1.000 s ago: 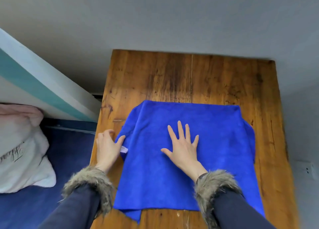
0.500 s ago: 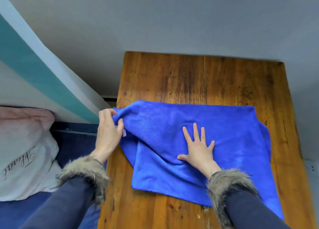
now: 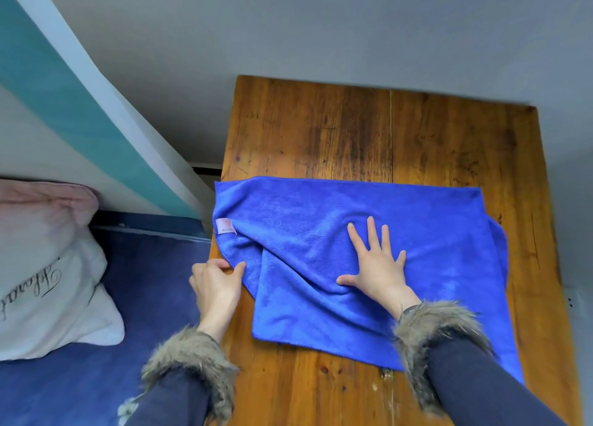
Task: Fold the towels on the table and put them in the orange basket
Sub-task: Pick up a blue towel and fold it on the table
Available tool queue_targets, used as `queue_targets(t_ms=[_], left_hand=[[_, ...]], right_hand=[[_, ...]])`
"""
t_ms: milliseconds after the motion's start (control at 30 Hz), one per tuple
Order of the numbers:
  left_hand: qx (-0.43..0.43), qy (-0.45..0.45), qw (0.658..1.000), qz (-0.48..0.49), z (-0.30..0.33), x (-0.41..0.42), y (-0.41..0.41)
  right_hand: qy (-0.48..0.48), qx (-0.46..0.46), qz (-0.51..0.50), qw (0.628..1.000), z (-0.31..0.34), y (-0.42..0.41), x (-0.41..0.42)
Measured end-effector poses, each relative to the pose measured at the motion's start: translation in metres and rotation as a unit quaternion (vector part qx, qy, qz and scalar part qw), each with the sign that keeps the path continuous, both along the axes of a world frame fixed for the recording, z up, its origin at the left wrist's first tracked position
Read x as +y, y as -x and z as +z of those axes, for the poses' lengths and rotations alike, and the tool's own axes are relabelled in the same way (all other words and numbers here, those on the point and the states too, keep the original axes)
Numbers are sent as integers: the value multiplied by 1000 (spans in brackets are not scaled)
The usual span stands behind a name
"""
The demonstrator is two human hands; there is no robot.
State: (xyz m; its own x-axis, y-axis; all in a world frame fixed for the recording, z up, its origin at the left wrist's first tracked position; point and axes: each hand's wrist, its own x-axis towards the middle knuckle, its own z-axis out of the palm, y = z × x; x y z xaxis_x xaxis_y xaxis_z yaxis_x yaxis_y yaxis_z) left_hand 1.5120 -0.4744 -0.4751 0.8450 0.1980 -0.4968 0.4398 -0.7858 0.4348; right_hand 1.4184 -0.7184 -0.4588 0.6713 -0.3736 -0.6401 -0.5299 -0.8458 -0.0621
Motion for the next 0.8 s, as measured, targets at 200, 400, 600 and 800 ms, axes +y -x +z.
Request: queue_targets(t_ms=[200,400,600,800], left_hand=[[-17,52,998,-20,8,6,-3],[-71,82,992,-70,16,53,-17],[-164,-35,966,-197,24,58,1],[-164,-46,895,-412,18,34,69]], right_hand=[[-2,7,-3,1000,4,-1,0],[1,18,-11,1000,7,-5,4],[48,-11,-7,999,15,-4,23],[45,-111,28,992,9,30,82]])
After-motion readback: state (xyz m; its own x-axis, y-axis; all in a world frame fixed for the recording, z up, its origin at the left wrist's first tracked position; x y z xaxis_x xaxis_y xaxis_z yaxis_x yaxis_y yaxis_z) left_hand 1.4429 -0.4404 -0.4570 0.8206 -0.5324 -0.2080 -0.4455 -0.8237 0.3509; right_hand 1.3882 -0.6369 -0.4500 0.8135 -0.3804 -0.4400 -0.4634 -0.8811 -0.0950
